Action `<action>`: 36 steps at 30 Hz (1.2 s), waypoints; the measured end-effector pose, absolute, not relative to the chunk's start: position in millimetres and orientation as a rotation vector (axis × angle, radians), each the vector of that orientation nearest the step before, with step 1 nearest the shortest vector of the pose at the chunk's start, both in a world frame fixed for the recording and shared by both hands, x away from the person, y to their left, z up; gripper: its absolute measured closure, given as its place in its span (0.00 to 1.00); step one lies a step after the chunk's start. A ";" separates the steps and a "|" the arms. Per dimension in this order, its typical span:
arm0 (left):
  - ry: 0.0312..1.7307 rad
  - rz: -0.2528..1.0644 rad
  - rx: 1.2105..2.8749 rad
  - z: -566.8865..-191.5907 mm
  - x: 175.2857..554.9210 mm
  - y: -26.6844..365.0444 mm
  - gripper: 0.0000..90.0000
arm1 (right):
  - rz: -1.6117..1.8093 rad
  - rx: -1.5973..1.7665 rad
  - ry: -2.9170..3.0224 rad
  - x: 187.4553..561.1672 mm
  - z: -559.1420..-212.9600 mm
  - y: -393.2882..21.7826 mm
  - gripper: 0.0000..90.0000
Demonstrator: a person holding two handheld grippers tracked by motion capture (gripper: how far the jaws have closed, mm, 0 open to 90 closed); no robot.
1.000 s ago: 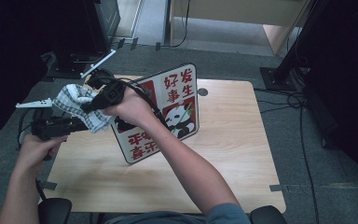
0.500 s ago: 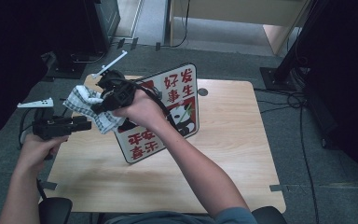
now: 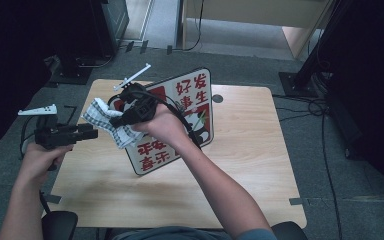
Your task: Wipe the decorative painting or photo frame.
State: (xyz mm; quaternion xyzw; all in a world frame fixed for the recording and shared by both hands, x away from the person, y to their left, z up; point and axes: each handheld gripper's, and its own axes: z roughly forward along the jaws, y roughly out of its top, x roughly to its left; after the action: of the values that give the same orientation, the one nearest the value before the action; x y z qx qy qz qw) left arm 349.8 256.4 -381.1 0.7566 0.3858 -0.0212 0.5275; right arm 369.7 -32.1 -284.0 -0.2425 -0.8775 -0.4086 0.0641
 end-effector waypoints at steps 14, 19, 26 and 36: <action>0.921 -0.066 1.815 -381.1 350.4 254.6 0.46 | -1.222 -0.740 -2.642 366.6 -299.7 -34.0 0.90; 0.922 -0.071 1.813 -381.2 350.9 254.2 0.46 | -1.208 -0.753 -2.638 364.9 -305.0 -35.1 0.90; 0.912 -0.087 1.818 -381.3 351.0 254.4 0.49 | -1.202 -0.762 -2.630 363.1 -313.3 -36.4 0.90; 0.913 -0.083 1.816 -380.8 350.9 255.0 0.48 | -1.179 -0.776 -2.636 360.6 -323.5 -37.2 0.90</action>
State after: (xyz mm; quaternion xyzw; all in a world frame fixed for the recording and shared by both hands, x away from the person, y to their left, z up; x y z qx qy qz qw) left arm 350.9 255.0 -380.8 0.7593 0.3816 -0.0346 0.5259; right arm 360.6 -37.2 -323.5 -0.2589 -0.8791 -0.3930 0.0756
